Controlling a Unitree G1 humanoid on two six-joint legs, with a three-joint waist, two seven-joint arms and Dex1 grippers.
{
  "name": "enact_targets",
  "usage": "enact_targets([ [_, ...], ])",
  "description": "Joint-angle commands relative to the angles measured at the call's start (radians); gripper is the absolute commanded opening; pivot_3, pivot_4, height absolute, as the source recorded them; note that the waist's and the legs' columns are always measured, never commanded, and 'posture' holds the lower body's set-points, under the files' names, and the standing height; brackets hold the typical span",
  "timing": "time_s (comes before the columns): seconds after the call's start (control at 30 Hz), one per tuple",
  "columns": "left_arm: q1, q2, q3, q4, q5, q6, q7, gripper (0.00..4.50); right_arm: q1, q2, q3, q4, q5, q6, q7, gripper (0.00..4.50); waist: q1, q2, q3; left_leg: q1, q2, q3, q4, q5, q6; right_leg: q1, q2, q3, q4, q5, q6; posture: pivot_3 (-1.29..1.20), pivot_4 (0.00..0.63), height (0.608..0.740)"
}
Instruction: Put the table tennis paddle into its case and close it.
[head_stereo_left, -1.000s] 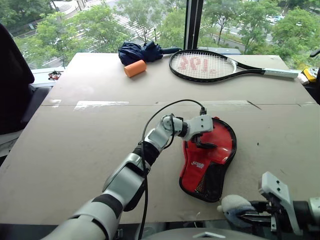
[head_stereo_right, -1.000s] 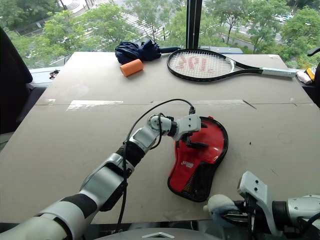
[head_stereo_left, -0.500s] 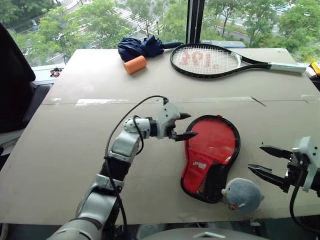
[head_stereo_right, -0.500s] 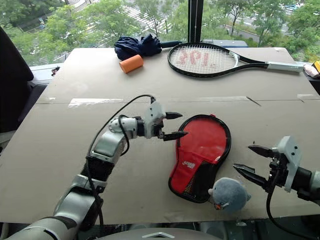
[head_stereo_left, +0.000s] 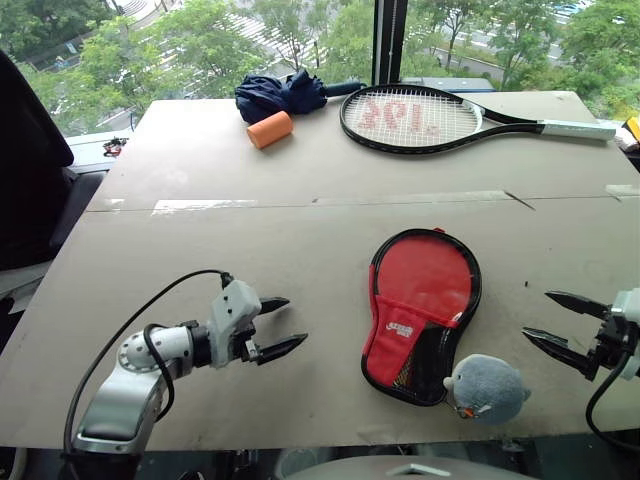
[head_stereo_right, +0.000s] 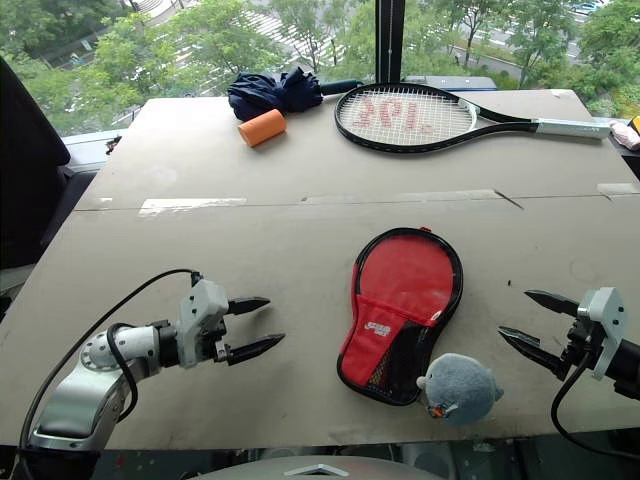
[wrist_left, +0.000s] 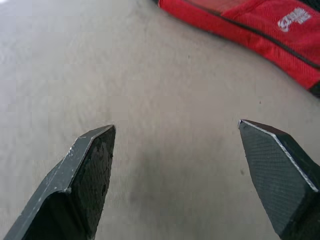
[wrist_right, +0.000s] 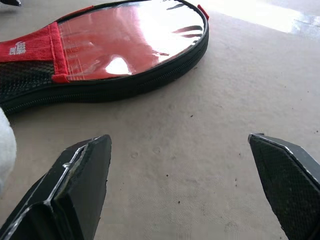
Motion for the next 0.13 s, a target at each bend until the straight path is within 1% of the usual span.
enact_targets([
  [0.03, 0.025, 0.004, 0.033, -0.083, -0.031, -0.033, 0.021, 3.99, -0.025, -0.022, -0.001, 0.042, 0.007, -0.051, 0.049, 4.42, 0.000, 0.000, 0.000, 0.000, 0.000, 0.000, 0.000, 0.000, 0.001, 0.000, 0.000, 0.000, 0.000, 0.000, 0.000, 0.00, 0.150, 0.740],
  [0.13, 0.046, 0.002, 0.033, -0.074, -0.032, -0.050, 0.030, 3.99, -0.051, -0.031, 0.018, 0.095, -0.007, -0.079, 0.074, 4.42, -0.003, 0.001, 0.000, 0.001, 0.000, 0.000, 0.000, -0.001, 0.001, 0.000, 0.000, 0.000, 0.000, 0.000, 0.000, 0.00, 0.150, 0.740],
])
